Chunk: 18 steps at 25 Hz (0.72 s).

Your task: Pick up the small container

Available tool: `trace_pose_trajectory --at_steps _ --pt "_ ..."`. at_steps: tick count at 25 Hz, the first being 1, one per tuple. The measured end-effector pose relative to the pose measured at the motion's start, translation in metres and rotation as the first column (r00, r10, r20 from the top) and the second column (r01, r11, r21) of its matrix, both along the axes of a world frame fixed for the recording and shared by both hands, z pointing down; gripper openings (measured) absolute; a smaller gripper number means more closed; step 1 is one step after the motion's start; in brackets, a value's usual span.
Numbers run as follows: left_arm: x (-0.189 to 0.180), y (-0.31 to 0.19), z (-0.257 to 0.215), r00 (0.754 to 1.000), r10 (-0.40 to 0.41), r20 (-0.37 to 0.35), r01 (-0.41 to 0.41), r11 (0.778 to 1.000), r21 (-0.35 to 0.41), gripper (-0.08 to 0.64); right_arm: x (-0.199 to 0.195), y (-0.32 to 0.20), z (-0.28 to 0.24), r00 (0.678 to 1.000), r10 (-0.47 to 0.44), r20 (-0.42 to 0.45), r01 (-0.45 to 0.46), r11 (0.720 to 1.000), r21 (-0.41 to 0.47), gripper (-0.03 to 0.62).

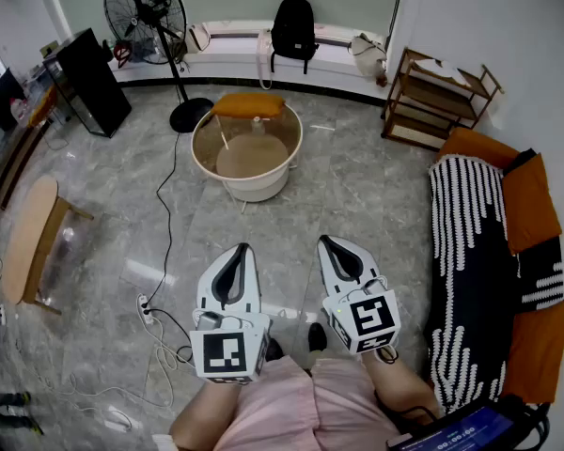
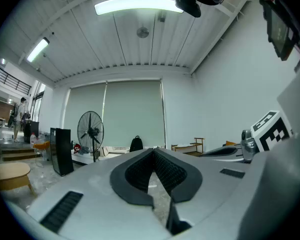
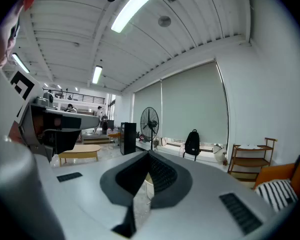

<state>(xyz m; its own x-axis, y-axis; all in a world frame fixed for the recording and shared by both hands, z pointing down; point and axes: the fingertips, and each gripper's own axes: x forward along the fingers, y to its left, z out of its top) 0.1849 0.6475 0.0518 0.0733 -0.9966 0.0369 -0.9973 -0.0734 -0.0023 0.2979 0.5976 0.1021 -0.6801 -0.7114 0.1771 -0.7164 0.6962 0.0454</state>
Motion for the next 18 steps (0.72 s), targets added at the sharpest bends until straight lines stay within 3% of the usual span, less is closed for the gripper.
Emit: trace_pose_trajectory --at_steps 12,13,15,18 --pt "0.029 -0.036 0.004 0.998 -0.011 0.054 0.012 1.0 -0.018 0.012 0.023 -0.036 0.006 0.998 -0.041 0.054 0.042 0.999 -0.027 0.002" --pt "0.033 -0.04 0.003 0.998 -0.019 0.058 0.021 0.999 -0.027 0.012 0.025 -0.04 0.007 0.997 -0.052 0.056 0.054 0.998 -0.031 0.019" --pt "0.039 -0.048 0.001 0.996 -0.039 0.078 0.042 0.998 -0.042 0.012 0.028 -0.047 0.009 0.995 -0.081 0.054 0.084 0.996 -0.043 0.188" --pt "0.054 -0.059 0.003 0.996 -0.047 0.074 0.051 0.997 -0.051 0.012 0.04 -0.059 0.01 0.993 -0.102 0.063 0.105 0.994 -0.043 0.214"
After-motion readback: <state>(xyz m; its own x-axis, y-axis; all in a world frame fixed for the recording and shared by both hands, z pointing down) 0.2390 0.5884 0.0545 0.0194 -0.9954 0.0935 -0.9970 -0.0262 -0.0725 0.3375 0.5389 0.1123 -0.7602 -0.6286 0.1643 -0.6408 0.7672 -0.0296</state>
